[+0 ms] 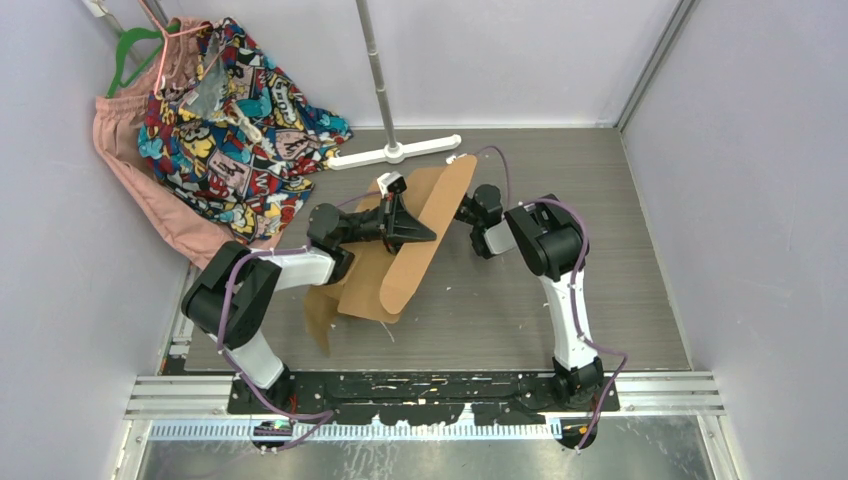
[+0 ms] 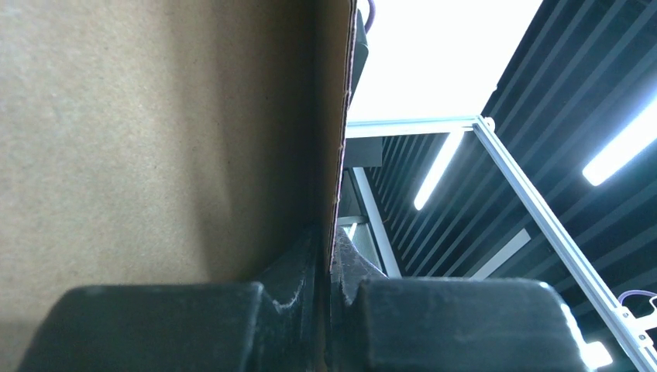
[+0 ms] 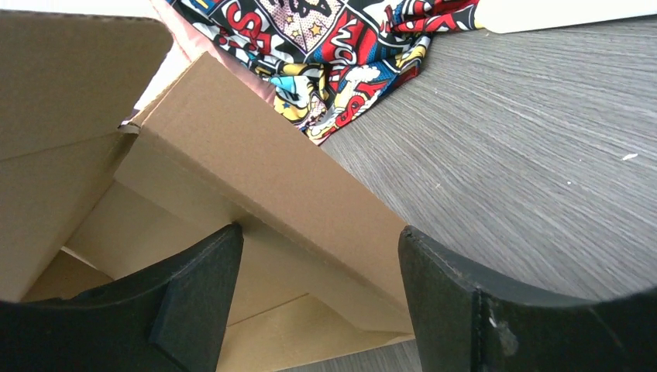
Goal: Fold the paper box
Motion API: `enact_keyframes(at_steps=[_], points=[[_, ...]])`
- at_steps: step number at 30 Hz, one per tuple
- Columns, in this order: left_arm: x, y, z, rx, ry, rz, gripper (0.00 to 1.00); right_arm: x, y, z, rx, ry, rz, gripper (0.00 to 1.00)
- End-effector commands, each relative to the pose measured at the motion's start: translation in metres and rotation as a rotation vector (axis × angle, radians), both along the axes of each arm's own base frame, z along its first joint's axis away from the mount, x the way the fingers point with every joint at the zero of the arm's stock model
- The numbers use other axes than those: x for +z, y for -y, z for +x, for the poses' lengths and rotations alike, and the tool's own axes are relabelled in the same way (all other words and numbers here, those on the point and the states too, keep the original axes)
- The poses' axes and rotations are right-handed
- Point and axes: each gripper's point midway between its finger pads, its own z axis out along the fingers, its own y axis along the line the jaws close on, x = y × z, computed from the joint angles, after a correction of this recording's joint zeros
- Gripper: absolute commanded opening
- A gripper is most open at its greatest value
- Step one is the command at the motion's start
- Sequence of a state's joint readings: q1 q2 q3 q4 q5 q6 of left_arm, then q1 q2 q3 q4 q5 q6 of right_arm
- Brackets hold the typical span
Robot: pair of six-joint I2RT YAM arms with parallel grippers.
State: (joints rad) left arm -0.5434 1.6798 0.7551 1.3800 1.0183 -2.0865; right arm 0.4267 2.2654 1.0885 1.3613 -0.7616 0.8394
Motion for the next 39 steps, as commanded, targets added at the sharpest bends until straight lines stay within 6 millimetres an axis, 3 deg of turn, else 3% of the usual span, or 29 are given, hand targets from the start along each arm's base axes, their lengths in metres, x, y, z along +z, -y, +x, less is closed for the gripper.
enact_keyframes(at_steps=[1,10,21,29,39], points=[[0.011,0.000,-0.008,-0.048,0.022,-0.021,0.07,0.023,-0.012,0.007,0.011,0.141,0.039,0.79],[0.012,0.002,-0.005,-0.054,0.013,-0.022,0.07,0.019,-0.021,0.012,0.038,0.168,0.038,0.77],[0.012,0.003,-0.003,-0.058,0.012,-0.020,0.07,0.018,-0.035,0.012,0.075,0.169,0.051,0.58],[0.012,0.003,-0.003,-0.059,0.017,-0.020,0.07,0.016,-0.038,0.014,0.075,0.156,0.061,0.35],[0.026,0.002,-0.003,-0.054,0.027,-0.043,0.08,0.003,-0.042,0.023,-0.002,0.104,-0.046,0.27]])
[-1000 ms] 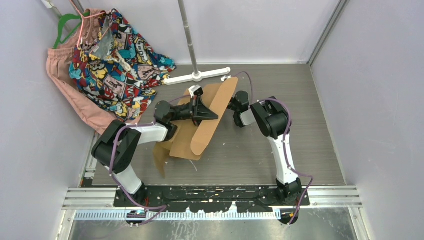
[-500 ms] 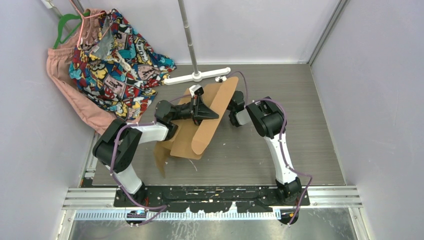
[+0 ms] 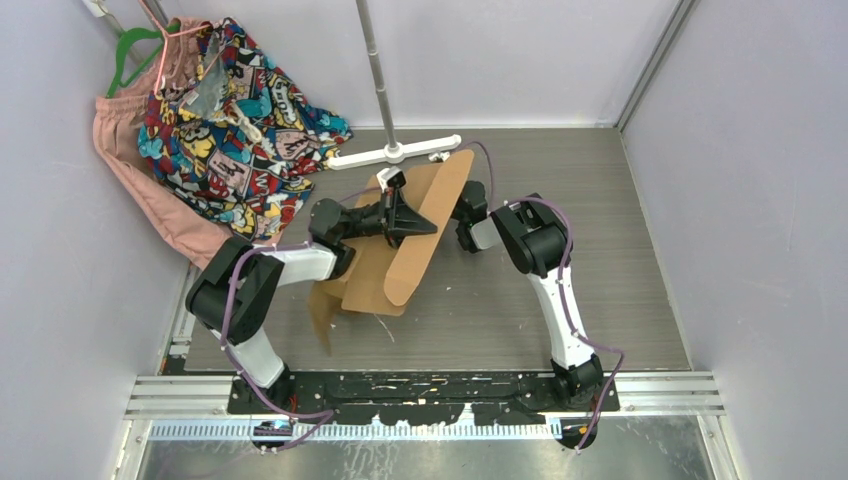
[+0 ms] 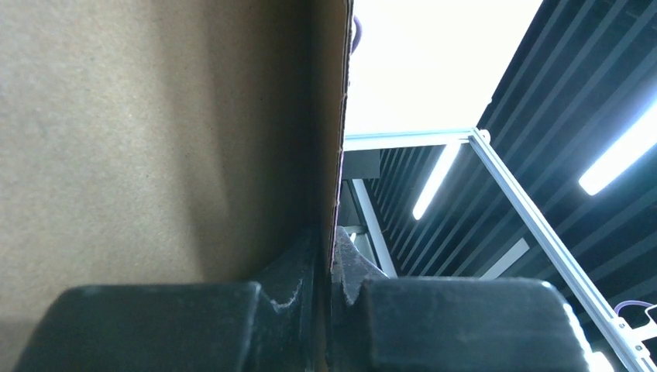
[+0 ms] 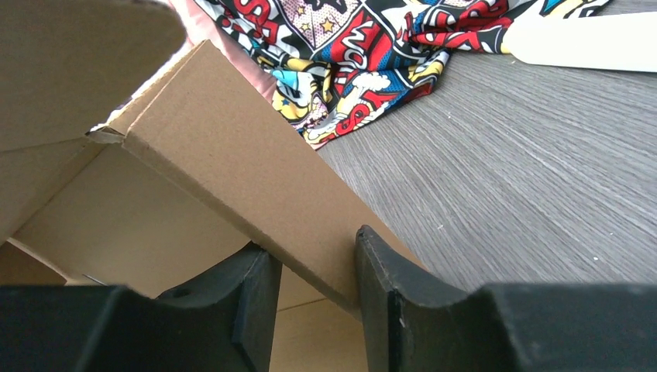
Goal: Fold the paper box
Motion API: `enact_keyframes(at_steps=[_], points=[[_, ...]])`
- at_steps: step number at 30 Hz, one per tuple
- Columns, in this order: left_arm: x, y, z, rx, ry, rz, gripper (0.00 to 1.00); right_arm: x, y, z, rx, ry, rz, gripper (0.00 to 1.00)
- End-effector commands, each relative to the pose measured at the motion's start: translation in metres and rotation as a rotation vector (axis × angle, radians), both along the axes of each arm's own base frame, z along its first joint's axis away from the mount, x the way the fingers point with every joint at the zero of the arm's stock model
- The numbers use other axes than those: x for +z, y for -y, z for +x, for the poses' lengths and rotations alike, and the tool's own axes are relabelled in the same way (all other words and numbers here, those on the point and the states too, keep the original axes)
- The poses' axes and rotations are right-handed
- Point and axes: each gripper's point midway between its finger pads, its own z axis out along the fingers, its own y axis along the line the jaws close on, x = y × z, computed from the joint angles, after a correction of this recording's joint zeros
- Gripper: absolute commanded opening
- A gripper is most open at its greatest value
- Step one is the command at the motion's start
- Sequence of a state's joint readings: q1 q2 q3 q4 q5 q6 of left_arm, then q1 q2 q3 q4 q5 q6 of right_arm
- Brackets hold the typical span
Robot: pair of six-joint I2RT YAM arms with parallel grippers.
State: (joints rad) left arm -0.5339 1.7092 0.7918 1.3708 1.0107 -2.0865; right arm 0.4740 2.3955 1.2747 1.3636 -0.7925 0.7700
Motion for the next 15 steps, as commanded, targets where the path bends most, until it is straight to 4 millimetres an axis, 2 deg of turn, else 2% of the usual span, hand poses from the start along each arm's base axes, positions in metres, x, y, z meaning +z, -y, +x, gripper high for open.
enact_keyframes(at_steps=[1,8,14,15], points=[[0.028,-0.001,-0.015,-0.070,0.033,-0.046,0.08,0.009,-0.006,0.012,-0.079,-0.027,-0.048,0.27],[0.049,-0.003,-0.016,-0.063,0.054,-0.079,0.13,0.000,-0.001,0.009,-0.120,-0.094,-0.106,0.23],[0.076,-0.008,-0.014,-0.059,0.094,-0.119,0.14,-0.009,0.001,0.001,-0.115,-0.163,-0.167,0.22],[0.081,-0.009,-0.013,-0.058,0.102,-0.126,0.14,-0.012,0.000,-0.001,-0.103,-0.182,-0.174,0.18]])
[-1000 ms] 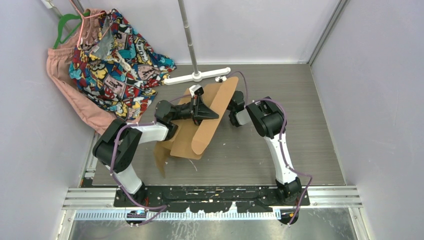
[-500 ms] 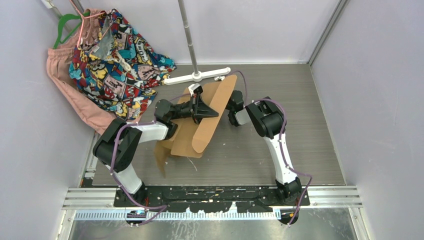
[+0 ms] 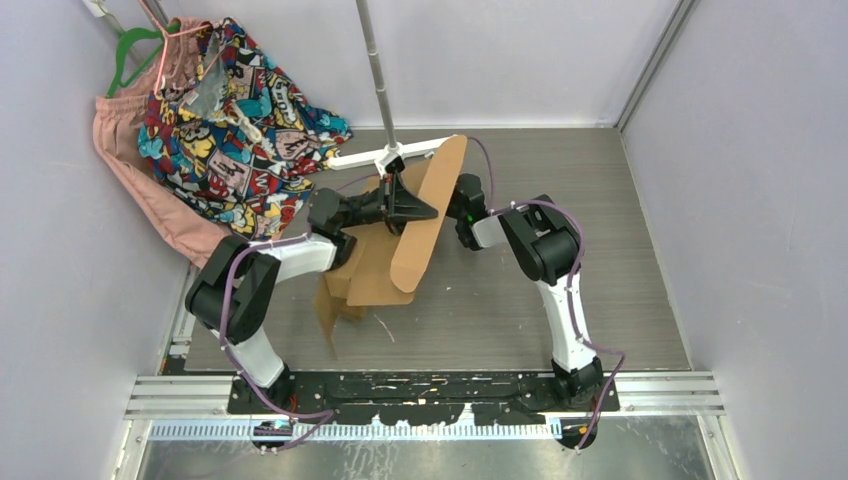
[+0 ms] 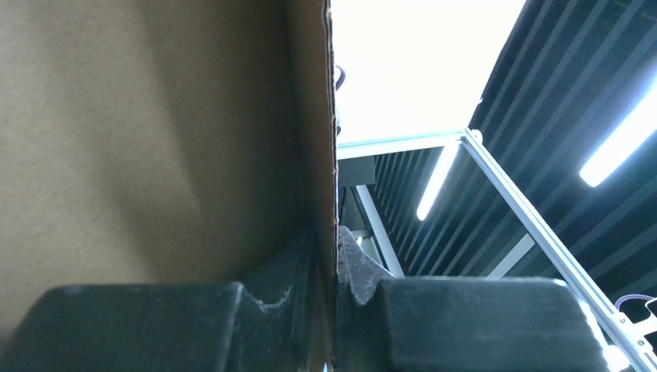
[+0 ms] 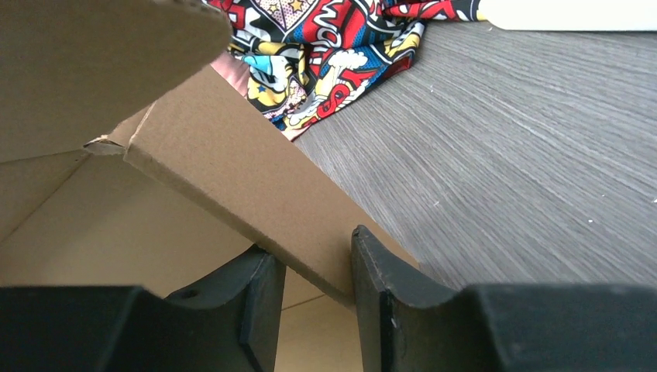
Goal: Fold the paper box
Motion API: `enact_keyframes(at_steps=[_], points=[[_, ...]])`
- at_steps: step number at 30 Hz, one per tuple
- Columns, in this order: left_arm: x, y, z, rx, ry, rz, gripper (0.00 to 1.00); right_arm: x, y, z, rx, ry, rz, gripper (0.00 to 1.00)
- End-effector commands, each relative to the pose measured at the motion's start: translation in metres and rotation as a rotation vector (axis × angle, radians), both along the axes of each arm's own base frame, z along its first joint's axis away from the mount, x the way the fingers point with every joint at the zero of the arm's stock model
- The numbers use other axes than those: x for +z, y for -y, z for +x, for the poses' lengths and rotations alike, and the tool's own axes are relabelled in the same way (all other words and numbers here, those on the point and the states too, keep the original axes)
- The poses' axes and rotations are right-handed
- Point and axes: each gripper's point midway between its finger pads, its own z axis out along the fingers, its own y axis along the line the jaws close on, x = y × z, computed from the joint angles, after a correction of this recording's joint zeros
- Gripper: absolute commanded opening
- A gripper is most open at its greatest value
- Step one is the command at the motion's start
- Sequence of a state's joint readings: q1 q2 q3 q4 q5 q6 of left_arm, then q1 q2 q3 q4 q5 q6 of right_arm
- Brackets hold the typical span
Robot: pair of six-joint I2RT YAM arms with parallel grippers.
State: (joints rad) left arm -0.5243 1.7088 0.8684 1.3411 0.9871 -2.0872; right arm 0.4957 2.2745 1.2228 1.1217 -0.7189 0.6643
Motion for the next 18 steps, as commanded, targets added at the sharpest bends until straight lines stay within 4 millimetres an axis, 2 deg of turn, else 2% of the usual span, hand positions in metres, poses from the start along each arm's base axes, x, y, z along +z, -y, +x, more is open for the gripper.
enact_keyframes(at_steps=[1,4,9,11,18], points=[[0.062,-0.012,-0.026,-0.088,0.075,-0.093,0.14,-0.014,0.001,0.000,-0.036,-0.139,-0.069,0.11],[0.069,-0.017,-0.025,-0.080,0.091,-0.101,0.14,-0.022,-0.001,-0.003,-0.033,-0.171,-0.085,0.02],[0.085,-0.033,-0.016,-0.042,0.124,-0.112,0.14,-0.033,-0.001,-0.013,-0.028,-0.225,-0.156,0.01],[0.092,-0.042,-0.012,-0.024,0.143,-0.114,0.14,-0.031,0.000,-0.019,-0.019,-0.261,-0.170,0.01],[0.110,-0.069,0.005,0.045,0.188,-0.111,0.15,-0.031,0.022,-0.054,0.007,-0.416,-0.326,0.01]])
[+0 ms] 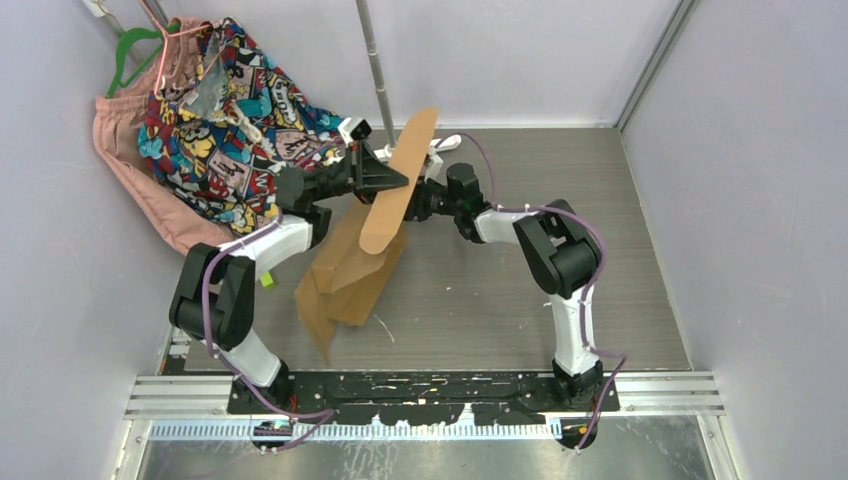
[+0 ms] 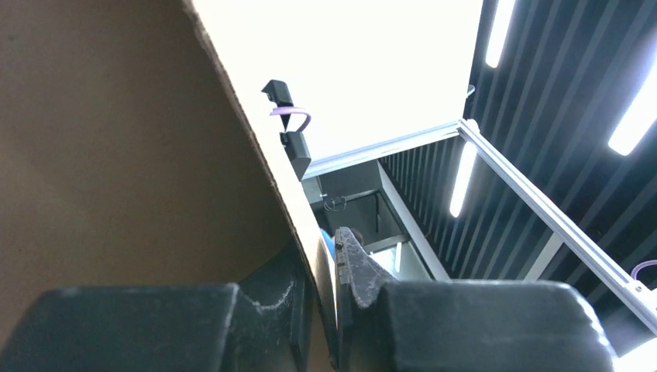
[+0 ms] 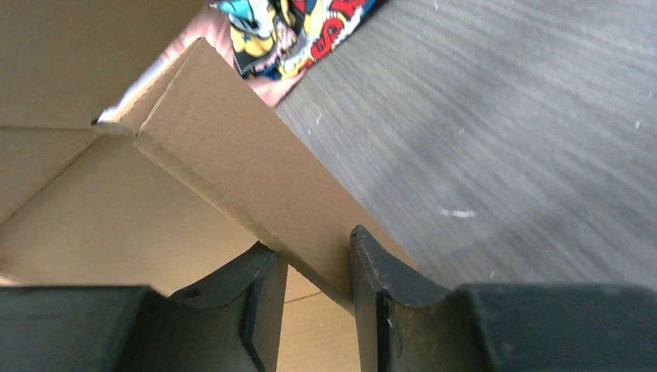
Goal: Fold the paper box
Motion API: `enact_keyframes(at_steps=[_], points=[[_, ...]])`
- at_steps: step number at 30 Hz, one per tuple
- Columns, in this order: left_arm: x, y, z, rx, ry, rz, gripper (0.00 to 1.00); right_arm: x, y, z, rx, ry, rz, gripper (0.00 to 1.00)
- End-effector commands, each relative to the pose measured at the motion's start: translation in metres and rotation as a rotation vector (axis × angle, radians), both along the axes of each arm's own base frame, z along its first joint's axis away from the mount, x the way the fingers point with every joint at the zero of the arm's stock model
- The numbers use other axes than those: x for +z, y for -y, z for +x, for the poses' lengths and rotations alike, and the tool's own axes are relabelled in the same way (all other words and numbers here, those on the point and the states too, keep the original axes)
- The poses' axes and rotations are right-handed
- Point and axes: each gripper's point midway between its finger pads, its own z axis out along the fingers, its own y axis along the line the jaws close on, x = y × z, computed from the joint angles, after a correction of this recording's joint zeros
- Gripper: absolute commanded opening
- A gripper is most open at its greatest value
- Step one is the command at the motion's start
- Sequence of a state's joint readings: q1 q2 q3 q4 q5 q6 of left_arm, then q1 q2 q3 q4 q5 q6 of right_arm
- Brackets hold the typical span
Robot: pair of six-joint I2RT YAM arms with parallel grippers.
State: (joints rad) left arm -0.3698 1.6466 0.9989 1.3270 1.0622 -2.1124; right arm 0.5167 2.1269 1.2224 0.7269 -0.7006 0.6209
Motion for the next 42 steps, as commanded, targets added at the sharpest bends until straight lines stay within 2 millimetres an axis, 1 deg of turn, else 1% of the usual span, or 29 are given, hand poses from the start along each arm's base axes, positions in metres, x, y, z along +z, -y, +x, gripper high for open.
enact_keyframes(at_steps=[1,4,7,9,10,11,14,15,18,21,23,26,28,30,32,34,39,41,42], points=[[0.054,-0.028,-0.021,-0.034,0.039,-0.064,0.15,-0.035,0.027,-0.041,0.000,-0.264,-0.231,0.01],[0.054,-0.033,-0.016,-0.017,0.046,-0.060,0.15,-0.035,0.045,-0.056,-0.016,-0.318,-0.346,0.01],[0.054,-0.034,-0.012,-0.006,0.051,-0.061,0.15,-0.034,0.064,-0.070,-0.040,-0.357,-0.445,0.01],[0.054,-0.033,-0.010,-0.001,0.057,-0.064,0.15,-0.038,0.078,-0.081,-0.055,-0.401,-0.519,0.01],[0.054,-0.033,-0.009,0.001,0.059,-0.065,0.15,-0.038,0.083,-0.082,-0.069,-0.399,-0.547,0.01],[0.053,-0.033,-0.009,0.003,0.060,-0.065,0.15,-0.040,0.093,-0.089,-0.084,-0.422,-0.594,0.01],[0.050,-0.033,-0.007,0.012,0.067,-0.064,0.15,-0.047,0.118,-0.096,-0.144,-0.442,-0.717,0.01],[0.048,-0.033,-0.007,0.014,0.069,-0.062,0.15,-0.049,0.126,-0.097,-0.165,-0.440,-0.754,0.01],[0.041,-0.034,-0.004,0.030,0.077,-0.053,0.14,-0.055,0.142,-0.098,-0.206,-0.447,-0.836,0.01],[0.033,-0.040,0.003,0.063,0.092,-0.042,0.14,-0.058,0.154,-0.099,-0.247,-0.446,-0.889,0.01],[0.024,-0.047,0.010,0.091,0.110,-0.021,0.14,-0.059,0.161,-0.100,-0.267,-0.442,-0.911,0.01],[0.004,-0.063,0.026,0.169,0.122,0.006,0.15,-0.058,0.170,-0.099,-0.306,-0.428,-0.942,0.01],[-0.014,-0.075,0.037,0.219,0.117,0.029,0.16,-0.059,0.178,-0.098,-0.331,-0.416,-0.971,0.01],[-0.027,-0.084,0.042,0.255,0.133,0.050,0.17,-0.061,0.184,-0.098,-0.344,-0.410,-0.998,0.01],[-0.034,-0.089,0.045,0.287,0.152,0.060,0.17,-0.063,0.189,-0.098,-0.353,-0.406,-1.023,0.01],[-0.040,-0.093,0.047,0.310,0.151,0.063,0.17,-0.067,0.198,-0.095,-0.388,-0.395,-1.065,0.01],[-0.045,-0.095,0.044,0.320,0.158,0.073,0.17,-0.075,0.208,-0.095,-0.399,-0.403,-1.131,0.02],[-0.046,-0.095,0.042,0.318,0.164,0.076,0.17,-0.077,0.215,-0.095,-0.409,-0.398,-1.169,0.04],[-0.045,-0.095,0.041,0.315,0.167,0.077,0.17,-0.079,0.217,-0.096,-0.411,-0.397,-1.183,0.07]])
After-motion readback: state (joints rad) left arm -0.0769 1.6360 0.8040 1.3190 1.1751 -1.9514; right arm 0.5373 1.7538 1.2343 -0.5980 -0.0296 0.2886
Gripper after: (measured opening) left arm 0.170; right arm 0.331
